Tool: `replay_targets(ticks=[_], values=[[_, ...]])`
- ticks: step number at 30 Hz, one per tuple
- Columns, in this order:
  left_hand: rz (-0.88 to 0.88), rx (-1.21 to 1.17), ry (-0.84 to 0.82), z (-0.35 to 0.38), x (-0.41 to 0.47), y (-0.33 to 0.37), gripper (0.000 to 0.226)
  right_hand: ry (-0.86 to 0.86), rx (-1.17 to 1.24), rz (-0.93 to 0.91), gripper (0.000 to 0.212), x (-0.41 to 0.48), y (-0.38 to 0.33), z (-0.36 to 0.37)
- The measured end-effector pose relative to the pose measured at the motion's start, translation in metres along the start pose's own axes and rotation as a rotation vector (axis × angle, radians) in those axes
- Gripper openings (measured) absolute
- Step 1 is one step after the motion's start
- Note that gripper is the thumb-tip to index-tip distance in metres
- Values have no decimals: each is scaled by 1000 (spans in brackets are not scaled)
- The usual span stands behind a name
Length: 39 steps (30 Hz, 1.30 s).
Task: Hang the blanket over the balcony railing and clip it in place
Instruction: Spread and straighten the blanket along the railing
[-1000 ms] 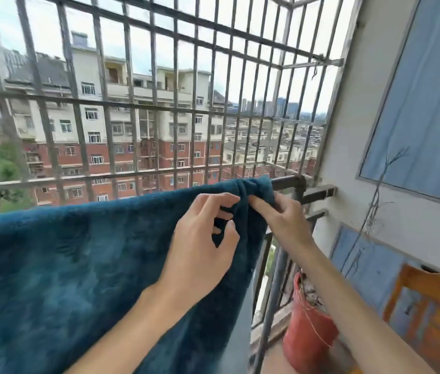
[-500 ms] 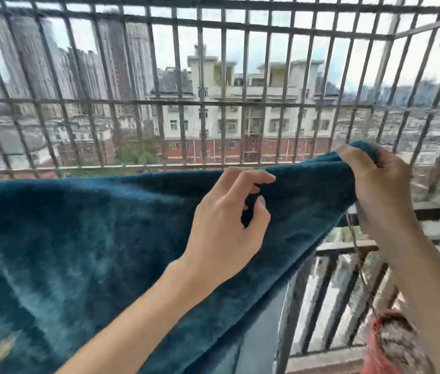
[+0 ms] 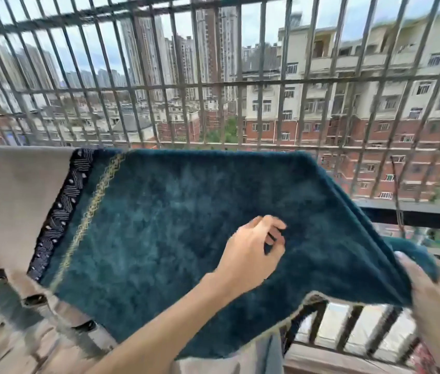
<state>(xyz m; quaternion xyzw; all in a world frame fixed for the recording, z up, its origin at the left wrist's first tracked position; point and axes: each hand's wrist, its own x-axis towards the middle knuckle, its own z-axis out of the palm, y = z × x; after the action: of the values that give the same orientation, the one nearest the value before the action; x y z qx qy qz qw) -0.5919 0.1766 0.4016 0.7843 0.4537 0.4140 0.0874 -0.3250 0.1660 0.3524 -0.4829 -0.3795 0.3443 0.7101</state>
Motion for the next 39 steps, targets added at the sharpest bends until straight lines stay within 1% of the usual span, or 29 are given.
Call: replay_targets(ticks=[1, 2, 3, 4, 5, 6, 7, 8, 10, 11, 12, 13, 14, 15, 16, 17, 19, 20, 21, 23, 26, 28, 29, 31, 34, 36, 37, 38, 39], values=[[-24, 20, -31, 7, -7, -7, 21, 9, -22, 38, 21, -11, 7, 4], [-63, 20, -65, 13, -13, -14, 20, -16, -61, 115, 11, -22, 7, 11], [-128, -11, -105, 19, -20, -20, 20, -74, -74, 175, 8, -38, 14, 20], [-226, -71, -151, 25, -26, -27, 21, -129, 0, 244, 13, -54, 17, 35], [-356, -167, -202, 28, -31, -31, 27, -190, 59, 312, 25, -60, 28, 41], [-502, -278, -257, 32, -36, -34, 38, -249, 121, 371, 44, -67, 30, 50], [-639, -378, -329, 34, -41, -36, 52, -319, 127, 400, 62, -70, 35, 56], [-762, -445, -422, 36, -45, -36, 66, -345, 103, 418, 66, -76, 36, 61], [-955, -602, -602, 37, -49, -31, 94, -428, 30, 365, 42, -86, 36, 68], [-1004, -749, -649, 39, -49, -28, 103, -468, -7, 319, 33, -90, 36, 73], [-1004, -939, -655, 40, -46, -22, 105, -488, -35, 298, 28, -93, 33, 77], [-969, -1130, -619, 42, -41, -15, 102, -511, -36, 293, 28, -95, 34, 78], [-941, -1252, -538, 45, -36, -9, 95, -505, -59, 263, 31, -95, 34, 78], [-924, -1286, -443, 48, -31, -4, 88, -486, -98, 217, 36, -94, 36, 76], [-879, -1218, -357, 52, -27, -1, 81, -469, -171, 154, 39, -93, 40, 72], [-800, -1093, -286, 59, -26, 0, 69, -456, -199, 107, 35, -91, 44, 67], [-578, -774, -195, 71, -30, -1, 45, -448, -234, 84, 20, -91, 59, 56], [-489, -636, -185, 78, -36, -3, 41, -442, -267, 99, 17, -93, 66, 52], [-446, -538, -190, 85, -43, -4, 43, -438, -304, 112, 18, -96, 76, 46], [-468, -453, -242, 100, -60, -15, 51, -432, -391, 139, 22, -104, 97, 37], [-547, -339, -369, 117, -86, -32, 57, -465, -493, 250, 22, -118, 134, 23], [-571, -290, -420, 124, -105, -41, 49, -493, -603, 309, 26, -132, 153, 17], [-581, -258, -440, 126, -114, -45, 43, -504, -640, 342, 28, -139, 162, 15], [-593, -179, -498, 129, -133, -52, 38, -554, -687, 374, 30, -155, 169, 11], [-645, -161, -603, 141, -163, -62, 40, -664, -830, 372, 19, -175, 173, 5], [-726, -190, -670, 149, -179, -64, 42, -718, -826, 408, 11, -182, 179, -3], [-758, -198, -692, 153, -186, -65, 44, -769, -823, 459, 13, -185, 181, -10], [-777, -190, -720, 155, -192, -65, 46, -826, -841, 497, 33, -184, 180, -18], [-782, -171, -741, 156, -197, -67, 47, -881, -873, 511, 48, -182, 173, -24]])
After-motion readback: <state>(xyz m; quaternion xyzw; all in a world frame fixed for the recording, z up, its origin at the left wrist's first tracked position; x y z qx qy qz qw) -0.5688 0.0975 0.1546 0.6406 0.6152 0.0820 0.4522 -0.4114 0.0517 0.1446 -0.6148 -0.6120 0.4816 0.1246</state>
